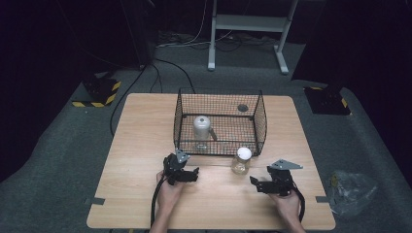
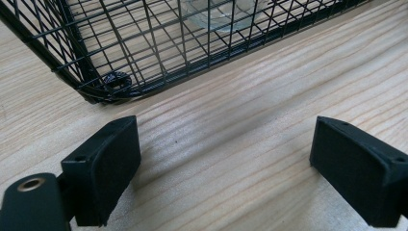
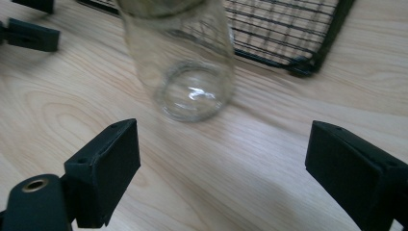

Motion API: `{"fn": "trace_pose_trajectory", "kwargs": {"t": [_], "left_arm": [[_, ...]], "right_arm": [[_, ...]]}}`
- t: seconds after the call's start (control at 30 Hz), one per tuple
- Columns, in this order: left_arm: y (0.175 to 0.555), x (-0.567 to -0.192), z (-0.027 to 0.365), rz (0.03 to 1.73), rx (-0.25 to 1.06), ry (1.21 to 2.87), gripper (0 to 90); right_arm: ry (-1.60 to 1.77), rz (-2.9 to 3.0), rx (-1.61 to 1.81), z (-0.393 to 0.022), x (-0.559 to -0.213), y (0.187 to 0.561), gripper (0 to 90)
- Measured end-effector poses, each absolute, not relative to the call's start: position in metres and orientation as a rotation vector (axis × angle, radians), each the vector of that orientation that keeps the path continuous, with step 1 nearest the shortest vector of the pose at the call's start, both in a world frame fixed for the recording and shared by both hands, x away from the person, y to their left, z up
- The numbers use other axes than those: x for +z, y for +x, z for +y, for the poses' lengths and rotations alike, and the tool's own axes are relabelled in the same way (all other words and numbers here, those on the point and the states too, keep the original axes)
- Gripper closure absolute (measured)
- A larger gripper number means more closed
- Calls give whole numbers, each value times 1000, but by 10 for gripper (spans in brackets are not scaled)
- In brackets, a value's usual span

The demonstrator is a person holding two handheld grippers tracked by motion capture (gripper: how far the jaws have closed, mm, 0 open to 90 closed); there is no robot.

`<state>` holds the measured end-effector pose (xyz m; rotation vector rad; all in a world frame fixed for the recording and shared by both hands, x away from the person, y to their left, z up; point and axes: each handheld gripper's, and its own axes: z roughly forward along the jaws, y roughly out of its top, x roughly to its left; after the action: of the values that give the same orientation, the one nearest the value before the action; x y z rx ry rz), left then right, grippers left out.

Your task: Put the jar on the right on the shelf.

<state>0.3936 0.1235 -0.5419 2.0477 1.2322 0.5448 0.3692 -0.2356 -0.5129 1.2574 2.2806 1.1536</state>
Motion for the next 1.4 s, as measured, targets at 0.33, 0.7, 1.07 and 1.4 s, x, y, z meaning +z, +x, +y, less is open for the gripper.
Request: {"fn": "trace_pose_trajectory", "kwargs": {"t": [0.33, 0.7, 1.07, 1.4], "left_arm": [[394, -542, 124, 1232, 545, 2048, 106], [394, -542, 124, 1232, 545, 2048, 106], [394, -542, 124, 1232, 545, 2048, 106], [394, -542, 124, 1232, 545, 2048, 106]], "right_arm": [[1192, 2315, 1178, -213, -503, 377, 139], [1208, 2300, 1188, -198, -496, 395, 181], [1202, 2290, 1172, -183, -490, 408, 251], [1206, 2291, 1156, -181, -488, 414, 305]]}}
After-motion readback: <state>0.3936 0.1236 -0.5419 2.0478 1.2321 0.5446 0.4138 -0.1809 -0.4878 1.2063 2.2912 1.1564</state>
